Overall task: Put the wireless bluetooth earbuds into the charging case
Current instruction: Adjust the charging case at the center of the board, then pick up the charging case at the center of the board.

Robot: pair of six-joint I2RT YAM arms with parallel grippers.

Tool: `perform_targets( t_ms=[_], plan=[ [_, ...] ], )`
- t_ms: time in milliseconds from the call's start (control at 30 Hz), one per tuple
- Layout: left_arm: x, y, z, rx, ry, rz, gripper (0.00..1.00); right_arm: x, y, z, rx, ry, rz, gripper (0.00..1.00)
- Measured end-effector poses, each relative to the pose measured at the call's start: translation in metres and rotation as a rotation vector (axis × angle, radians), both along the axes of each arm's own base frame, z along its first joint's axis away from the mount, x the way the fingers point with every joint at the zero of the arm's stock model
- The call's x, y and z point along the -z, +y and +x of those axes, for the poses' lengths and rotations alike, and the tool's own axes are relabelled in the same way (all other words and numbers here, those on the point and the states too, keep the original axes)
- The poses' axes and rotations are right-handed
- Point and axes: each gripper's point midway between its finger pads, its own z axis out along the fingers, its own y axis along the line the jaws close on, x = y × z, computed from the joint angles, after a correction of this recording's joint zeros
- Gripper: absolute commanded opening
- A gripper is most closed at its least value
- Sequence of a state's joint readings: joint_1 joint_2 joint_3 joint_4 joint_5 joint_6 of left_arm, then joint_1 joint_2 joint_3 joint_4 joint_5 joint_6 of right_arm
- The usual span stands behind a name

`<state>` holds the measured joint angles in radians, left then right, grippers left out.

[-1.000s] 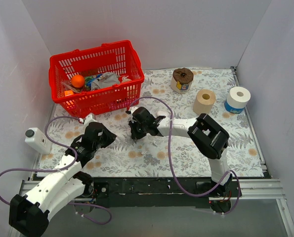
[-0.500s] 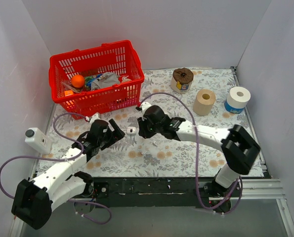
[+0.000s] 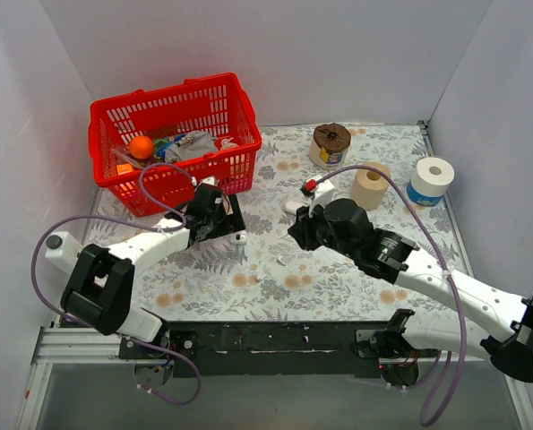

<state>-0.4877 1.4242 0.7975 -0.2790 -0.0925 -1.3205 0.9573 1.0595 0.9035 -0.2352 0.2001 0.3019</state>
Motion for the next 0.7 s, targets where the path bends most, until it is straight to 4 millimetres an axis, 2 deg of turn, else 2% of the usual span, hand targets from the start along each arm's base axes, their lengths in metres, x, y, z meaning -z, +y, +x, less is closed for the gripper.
perform_targets(
  t_ms=[100, 200, 367, 500, 700],
  plan=[
    [0.000, -0.008, 0.013, 0.045, -0.012, 0.032, 0.98, -0.008, -0.009, -0.004, 0.011, -0.020, 0.014, 0.32],
    [0.008, -0.016, 0.019, 0.091, 0.001, 0.084, 0.98, -0.007, -0.016, -0.006, 0.018, -0.022, 0.002, 0.32],
    [0.027, -0.027, 0.015, 0.161, 0.040, 0.175, 0.98, 0.002, -0.022, -0.008, 0.025, -0.011, -0.025, 0.32],
    [0.038, -0.024, 0.011, 0.183, 0.075, 0.234, 0.95, 0.001, -0.023, -0.009, 0.025, -0.013, -0.022, 0.32],
    [0.043, -0.018, 0.012, 0.188, 0.087, 0.298, 0.89, 0.003, -0.026, -0.010, 0.025, -0.013, -0.022, 0.32]
  ],
)
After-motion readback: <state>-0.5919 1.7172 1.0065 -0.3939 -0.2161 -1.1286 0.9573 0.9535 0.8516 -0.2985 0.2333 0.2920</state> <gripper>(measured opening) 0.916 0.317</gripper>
